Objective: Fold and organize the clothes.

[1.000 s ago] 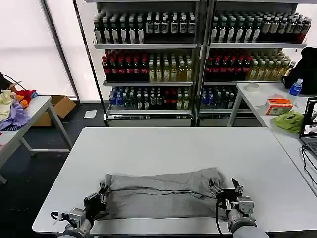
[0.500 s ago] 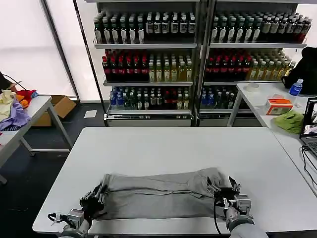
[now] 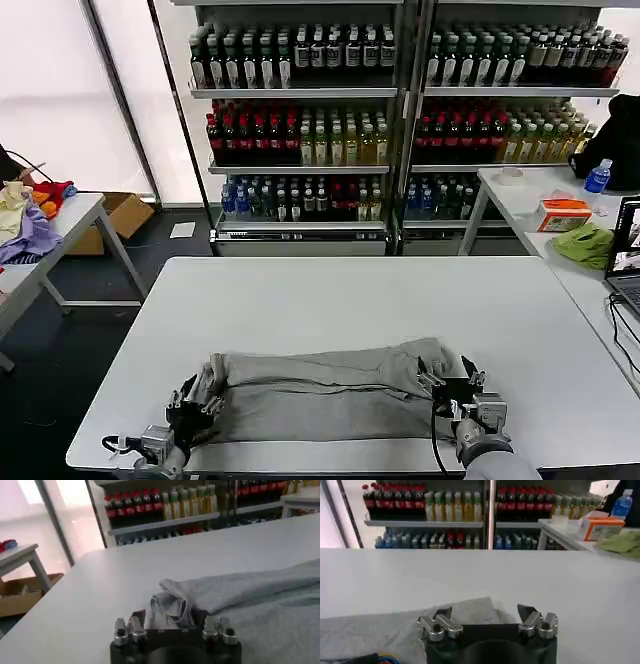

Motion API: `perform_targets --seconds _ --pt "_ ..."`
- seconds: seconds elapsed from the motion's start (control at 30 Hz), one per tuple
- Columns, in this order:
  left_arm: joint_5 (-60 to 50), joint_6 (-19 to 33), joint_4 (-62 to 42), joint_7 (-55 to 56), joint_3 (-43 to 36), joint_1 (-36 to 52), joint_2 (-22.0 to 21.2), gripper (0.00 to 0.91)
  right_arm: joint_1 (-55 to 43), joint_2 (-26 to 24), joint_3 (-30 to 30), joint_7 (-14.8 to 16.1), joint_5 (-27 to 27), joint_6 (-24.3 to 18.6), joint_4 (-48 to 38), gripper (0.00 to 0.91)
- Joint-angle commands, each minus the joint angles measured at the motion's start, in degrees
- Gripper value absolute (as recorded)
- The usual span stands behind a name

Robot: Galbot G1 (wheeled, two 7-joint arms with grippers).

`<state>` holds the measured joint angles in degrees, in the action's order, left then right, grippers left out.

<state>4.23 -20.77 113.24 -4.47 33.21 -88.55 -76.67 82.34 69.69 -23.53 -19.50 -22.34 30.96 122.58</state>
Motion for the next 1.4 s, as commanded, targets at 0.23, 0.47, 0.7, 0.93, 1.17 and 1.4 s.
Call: perform_targets --seconds 0.23,0.47,0.7,0.93,1.17,1.4 --pt "0.81 -0.33 -1.51 -0.99 -0.18 -0.62 -0.80 0.000 -0.27 -0.20 -0.52 0.01 -0.37 0.04 0.50 0.907" --pt "1.58 0.14 -2.81 -1.57 0.62 -0.11 -0.84 0.000 -0.06 -0.37 -1.37 0.01 -1.00 -0.02 0.85 0.907" --pt "8.87 -0.14 -3.67 -0.40 9.89 3.24 2.22 0.000 -0.48 -0.37 -1.24 0.05 -1.06 0.07 1.21 0.907" --pt "14.28 -1.27 -5.48 -0.28 26.70 5.93 15.37 0.000 -1.21 0.09 -0.84 -0.63 -0.66 0.23 2.28 0.907" --pt "13.51 -0.34 -7.55 -0.35 34.50 5.72 21.73 0.000 -1.07 0.91 0.01 -0.50 -0.12 0.14 2.92 0.907" --pt "8.51 -0.27 2.15 -0.34 25.15 4.21 16.77 0.000 0.21 2.11 0.11 -0.55 0.90 0.02 4.03 0.907"
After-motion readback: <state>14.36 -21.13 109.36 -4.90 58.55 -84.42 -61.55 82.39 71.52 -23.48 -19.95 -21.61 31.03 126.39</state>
